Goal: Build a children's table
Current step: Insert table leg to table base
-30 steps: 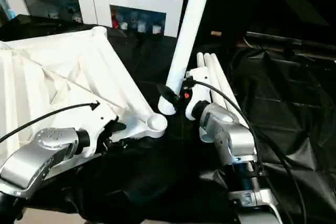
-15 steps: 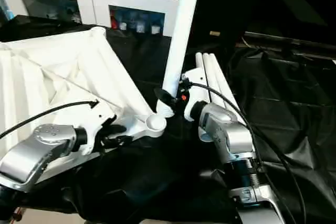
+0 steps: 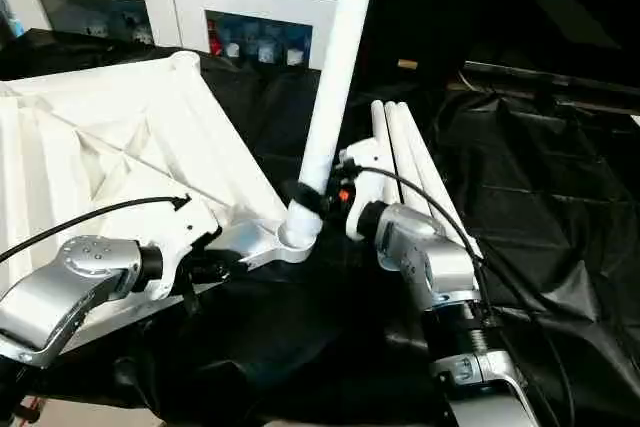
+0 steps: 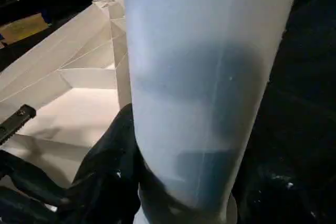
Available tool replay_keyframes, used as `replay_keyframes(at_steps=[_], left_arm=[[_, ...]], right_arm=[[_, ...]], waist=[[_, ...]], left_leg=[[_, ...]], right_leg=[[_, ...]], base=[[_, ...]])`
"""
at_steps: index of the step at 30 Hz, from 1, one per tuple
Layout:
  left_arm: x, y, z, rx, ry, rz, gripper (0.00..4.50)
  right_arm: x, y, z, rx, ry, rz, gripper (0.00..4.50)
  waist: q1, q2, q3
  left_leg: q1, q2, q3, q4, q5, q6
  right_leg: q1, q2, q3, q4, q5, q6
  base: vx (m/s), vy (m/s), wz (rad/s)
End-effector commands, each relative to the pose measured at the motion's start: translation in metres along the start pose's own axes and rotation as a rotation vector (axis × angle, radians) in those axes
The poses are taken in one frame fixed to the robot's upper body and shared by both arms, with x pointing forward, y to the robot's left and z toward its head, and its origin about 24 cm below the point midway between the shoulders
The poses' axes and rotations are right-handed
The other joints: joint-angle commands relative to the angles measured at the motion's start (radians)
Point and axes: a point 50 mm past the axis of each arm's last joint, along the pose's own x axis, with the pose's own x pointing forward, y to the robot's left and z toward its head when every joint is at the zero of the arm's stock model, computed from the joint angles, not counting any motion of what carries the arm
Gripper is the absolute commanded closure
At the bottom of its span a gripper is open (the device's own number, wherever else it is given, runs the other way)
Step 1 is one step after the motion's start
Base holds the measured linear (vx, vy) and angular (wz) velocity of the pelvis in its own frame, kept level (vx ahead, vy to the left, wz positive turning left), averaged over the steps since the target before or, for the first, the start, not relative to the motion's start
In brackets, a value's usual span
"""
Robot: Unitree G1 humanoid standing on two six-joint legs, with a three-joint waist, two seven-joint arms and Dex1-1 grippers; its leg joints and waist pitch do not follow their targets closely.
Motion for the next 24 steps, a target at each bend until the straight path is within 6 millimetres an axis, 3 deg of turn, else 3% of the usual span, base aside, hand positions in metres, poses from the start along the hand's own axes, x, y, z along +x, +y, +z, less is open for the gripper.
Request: replay_keyframes(at_steps=[1, 2, 3, 6, 7, 8, 15, 20, 24], left_arm=[[0.005, -0.006, -0.007, 0.003, 0.030, -0.039, 4.42], [0.005, -0.006, -0.007, 0.009, 0.023, -0.043, 4.46], [0.005, -0.006, -0.005, 0.020, 0.004, -0.056, 4.48], [0.005, -0.007, -0.004, 0.039, -0.010, -0.082, 4.48], [0.004, -0.007, -0.003, 0.050, -0.023, -0.096, 4.48], [0.004, -0.008, -0.002, 0.056, -0.027, -0.099, 4.49], [0.005, -0.001, -0.002, 0.088, -0.014, -0.088, 4.50], [0.007, 0.005, -0.002, 0.091, -0.015, -0.068, 4.50], [0.008, 0.007, -0.002, 0.095, -0.014, -0.068, 4.50]], right_arm=[[0.000, -0.001, 0.001, 0.000, -0.010, 0.009, 2.61], [0.000, -0.001, 0.001, 0.006, -0.011, 0.009, 2.61], [0.001, -0.001, -0.002, 0.018, -0.008, 0.013, 2.61], [0.002, -0.001, -0.006, 0.023, 0.000, 0.018, 2.61], [0.002, -0.001, -0.008, 0.030, 0.006, 0.026, 2.61], [0.002, 0.000, -0.009, 0.032, 0.008, 0.029, 2.61], [0.000, 0.002, -0.014, 0.023, 0.043, 0.062, 2.61], [-0.002, 0.004, -0.015, 0.028, 0.056, 0.096, 2.61], [-0.004, 0.006, -0.015, 0.026, 0.056, 0.105, 2.61]], waist=[[0.002, 0.007, -0.065], [0.002, 0.009, -0.065], [0.002, 0.003, -0.064], [0.003, 0.006, -0.063], [0.002, -0.001, -0.061], [0.004, 0.003, -0.062], [0.004, 0.003, -0.062], [0.008, 0.005, -0.056], [0.008, 0.006, -0.055]], left_leg=[[0.024, 0.048, -0.013, -0.071, -0.089, -0.010], [0.025, 0.048, -0.012, -0.071, -0.093, -0.011], [0.026, 0.048, -0.012, -0.071, -0.100, -0.011], [0.028, 0.049, -0.013, -0.073, -0.125, -0.020], [0.028, 0.050, -0.012, -0.075, -0.140, -0.023], [0.029, 0.050, -0.013, -0.075, -0.143, -0.026], [0.029, 0.050, -0.013, -0.076, -0.140, -0.029], [0.035, 0.052, -0.016, -0.081, -0.227, -0.049], [0.033, 0.053, -0.020, -0.085, -0.255, -0.061]], right_leg=[[0.040, -0.080, 0.046, -0.068, -0.011, -0.198], [0.038, -0.080, 0.046, -0.069, -0.016, -0.197], [0.038, -0.080, 0.047, -0.071, -0.026, -0.195], [0.034, -0.082, 0.046, -0.074, -0.066, -0.192], [0.034, -0.081, 0.046, -0.077, -0.088, -0.187], [0.033, -0.083, 0.047, -0.077, -0.100, -0.184], [0.033, -0.082, 0.047, -0.076, -0.093, -0.179], [0.026, -0.088, 0.049, -0.092, -0.229, -0.159], [0.026, -0.089, 0.048, -0.095, -0.277, -0.144]], base=[[0.000, 0.000, 0.00], [0.000, 0.000, 0.00], [0.000, 0.000, 0.00], [0.000, 0.000, 0.00], [0.000, 0.000, 0.00], [0.000, 0.000, 0.00], [0.000, 0.000, 0.00], [0.000, 0.000, 0.00], [0.000, 0.000, 0.00]])
